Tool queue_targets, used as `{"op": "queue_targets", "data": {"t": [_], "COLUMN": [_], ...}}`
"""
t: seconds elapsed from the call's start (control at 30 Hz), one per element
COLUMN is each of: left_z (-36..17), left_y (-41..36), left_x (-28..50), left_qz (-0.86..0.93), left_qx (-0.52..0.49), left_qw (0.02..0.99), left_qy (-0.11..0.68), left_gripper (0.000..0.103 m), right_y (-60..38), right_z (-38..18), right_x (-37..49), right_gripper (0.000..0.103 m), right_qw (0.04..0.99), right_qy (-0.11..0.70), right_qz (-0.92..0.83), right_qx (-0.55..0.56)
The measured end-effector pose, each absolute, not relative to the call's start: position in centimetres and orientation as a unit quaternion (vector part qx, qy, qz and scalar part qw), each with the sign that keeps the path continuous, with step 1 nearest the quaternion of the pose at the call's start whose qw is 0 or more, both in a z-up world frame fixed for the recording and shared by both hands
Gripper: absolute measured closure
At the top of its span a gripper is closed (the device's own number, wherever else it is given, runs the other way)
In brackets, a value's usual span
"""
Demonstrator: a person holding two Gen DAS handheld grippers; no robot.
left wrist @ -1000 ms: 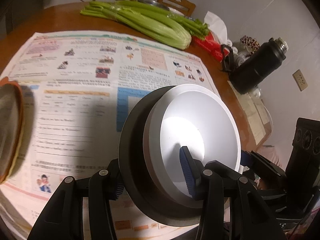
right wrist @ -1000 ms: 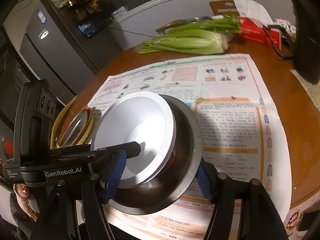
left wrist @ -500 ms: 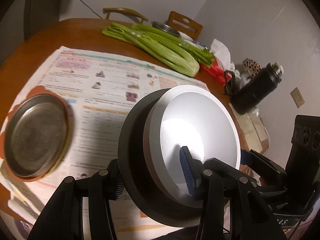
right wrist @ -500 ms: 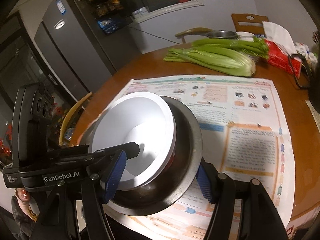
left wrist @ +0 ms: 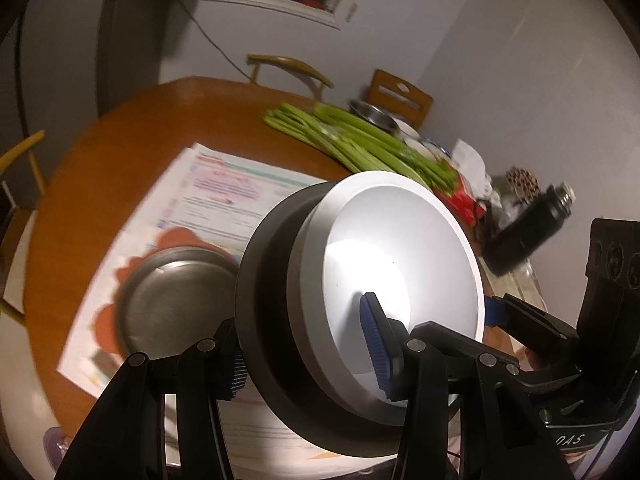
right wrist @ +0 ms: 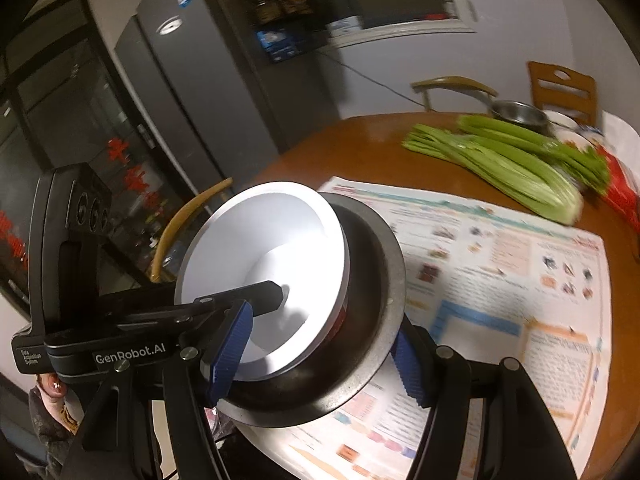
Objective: Organize plates and bowls
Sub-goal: 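Carry the nested bowl stack with both tools over the plate stack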
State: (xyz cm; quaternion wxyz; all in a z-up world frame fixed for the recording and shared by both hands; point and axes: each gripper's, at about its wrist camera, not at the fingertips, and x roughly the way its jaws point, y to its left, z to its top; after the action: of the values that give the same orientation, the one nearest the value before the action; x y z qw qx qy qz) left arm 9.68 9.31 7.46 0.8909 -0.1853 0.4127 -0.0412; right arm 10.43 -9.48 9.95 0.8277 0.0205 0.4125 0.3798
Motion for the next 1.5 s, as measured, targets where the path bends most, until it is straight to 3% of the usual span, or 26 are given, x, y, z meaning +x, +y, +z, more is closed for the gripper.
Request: {"op": "queue_targets", "data": {"t": [0.53, 1.03, 1.5], "left_z": [6.2, -1.0, -2.8], "left_y": [18.2, 19.7, 19.8], "left_x": [7.3, 10.2, 11.3], "left_qz": [0.025, 0.020, 0.021], "left_qx": [-0.219, -0.241, -0.239], "left_qw": [0.886, 0.855, 0.849], "left_qy": [0.407, 0.458, 0.470], "left_gripper": [0.053, 0.053, 0.053], "right_y": [1.0, 3.6, 4.2], "right_z": [10.4, 4.0, 1.7], "right_x": [10.1, 12.8, 13.9], "right_gripper": [0.036, 0.037, 0.037], "right_qw": [0.787, 0.765, 0.763], "right_qy": [0.425, 0.483, 0.497], "right_qz": [0.446, 0.424, 0.411], "right_qx": [-0.024, -0.031, -0.037]}}
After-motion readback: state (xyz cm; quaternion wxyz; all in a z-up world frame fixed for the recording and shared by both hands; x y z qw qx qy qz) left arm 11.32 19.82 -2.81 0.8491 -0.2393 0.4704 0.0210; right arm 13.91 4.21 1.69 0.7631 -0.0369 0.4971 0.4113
